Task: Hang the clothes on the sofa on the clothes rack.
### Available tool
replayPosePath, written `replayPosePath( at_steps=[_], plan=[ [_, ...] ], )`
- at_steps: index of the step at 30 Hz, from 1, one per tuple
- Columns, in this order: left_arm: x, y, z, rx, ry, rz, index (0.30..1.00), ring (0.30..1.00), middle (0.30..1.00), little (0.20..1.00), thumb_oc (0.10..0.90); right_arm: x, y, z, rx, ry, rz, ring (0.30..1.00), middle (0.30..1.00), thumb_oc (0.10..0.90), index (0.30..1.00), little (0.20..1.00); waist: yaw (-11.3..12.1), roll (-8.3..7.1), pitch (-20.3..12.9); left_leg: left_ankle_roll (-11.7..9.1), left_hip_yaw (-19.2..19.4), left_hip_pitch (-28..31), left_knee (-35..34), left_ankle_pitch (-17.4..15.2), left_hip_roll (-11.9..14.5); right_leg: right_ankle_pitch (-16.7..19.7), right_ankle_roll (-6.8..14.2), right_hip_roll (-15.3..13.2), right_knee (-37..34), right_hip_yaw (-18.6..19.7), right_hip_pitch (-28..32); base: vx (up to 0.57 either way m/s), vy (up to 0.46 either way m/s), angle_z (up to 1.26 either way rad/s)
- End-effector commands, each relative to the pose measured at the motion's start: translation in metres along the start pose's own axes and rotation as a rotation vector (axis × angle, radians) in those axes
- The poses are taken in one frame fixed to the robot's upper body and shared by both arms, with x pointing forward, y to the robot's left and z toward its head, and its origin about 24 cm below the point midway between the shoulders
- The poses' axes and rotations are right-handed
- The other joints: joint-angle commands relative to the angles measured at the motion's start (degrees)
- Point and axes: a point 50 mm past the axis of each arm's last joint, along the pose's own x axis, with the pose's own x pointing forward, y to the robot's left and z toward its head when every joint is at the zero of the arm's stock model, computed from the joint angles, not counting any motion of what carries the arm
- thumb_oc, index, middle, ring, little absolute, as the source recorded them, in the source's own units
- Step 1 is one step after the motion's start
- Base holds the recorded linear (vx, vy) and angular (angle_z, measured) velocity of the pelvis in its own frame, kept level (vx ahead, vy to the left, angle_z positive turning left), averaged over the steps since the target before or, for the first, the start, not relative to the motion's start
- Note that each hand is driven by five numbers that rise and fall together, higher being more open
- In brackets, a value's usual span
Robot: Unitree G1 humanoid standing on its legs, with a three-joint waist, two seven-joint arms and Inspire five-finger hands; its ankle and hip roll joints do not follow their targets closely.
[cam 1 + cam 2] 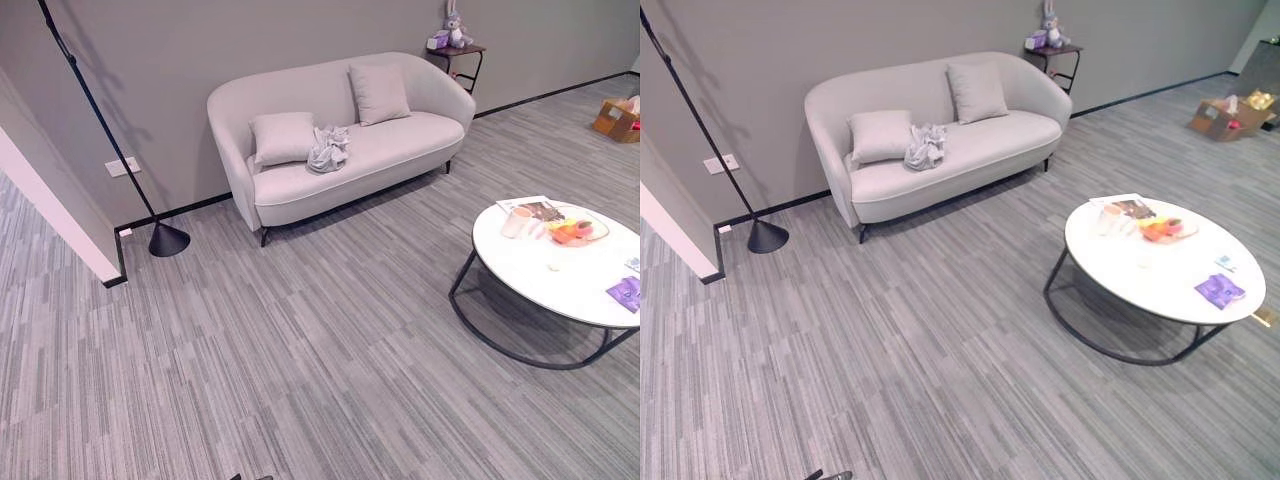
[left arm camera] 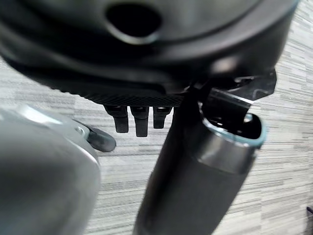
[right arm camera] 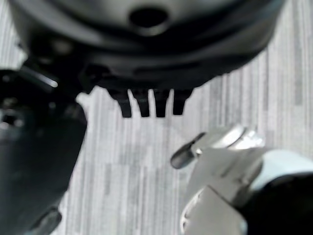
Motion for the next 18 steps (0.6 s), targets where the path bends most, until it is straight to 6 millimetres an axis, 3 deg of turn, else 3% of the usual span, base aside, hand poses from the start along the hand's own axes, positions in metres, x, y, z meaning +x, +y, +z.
replayPosePath(
  at_steps=[1, 8, 18],
  plan=[
    [0.001, -0.010, 0.002, -0.022, -0.018, -0.014, 0.900, 0.900, 0.900, 0.900, 0.800, 0.000, 0.006, 0.007, -0.014, -0.011, 0.003, 0.900, 0.900, 0.800, 0.900, 0.900, 0.75, -1.63, -1.15, 2.00, 0.07, -1.56, -1.55, -0.17, -2.04, -0.02, 4.87, -2.98, 0.28, 0.13, 0.66, 0.00, 0.000, 0.00],
    [0.001, -0.013, 0.000, -0.021, -0.008, -0.038, 0.900, 0.900, 0.900, 0.900, 0.800, 0.000, 0.015, 0.009, -0.239, -0.015, 0.057, 0.900, 0.900, 0.800, 0.900, 0.900, 1.01, -1.75, -1.67, 2.23, -0.23, -1.54, -1.55, -0.42, -2.22, 0.12, 4.95, -3.09, 0.28, 0.72, 0.35, 0.00, 0.017, 0.02],
    [0.000, -0.011, -0.008, -0.039, 0.011, -0.039, 0.900, 0.900, 0.900, 0.900, 0.800, 0.000, 0.016, 0.004, -0.425, -0.005, 0.086, 0.900, 0.900, 0.800, 0.900, 0.900, 1.01, -1.94, -1.95, 2.73, 0.18, -1.00, -1.55, -1.46, -2.39, 0.24, 5.31, -3.31, 0.28, 1.66, 0.20, 0.02, 0.039, -0.04]
  ],
)
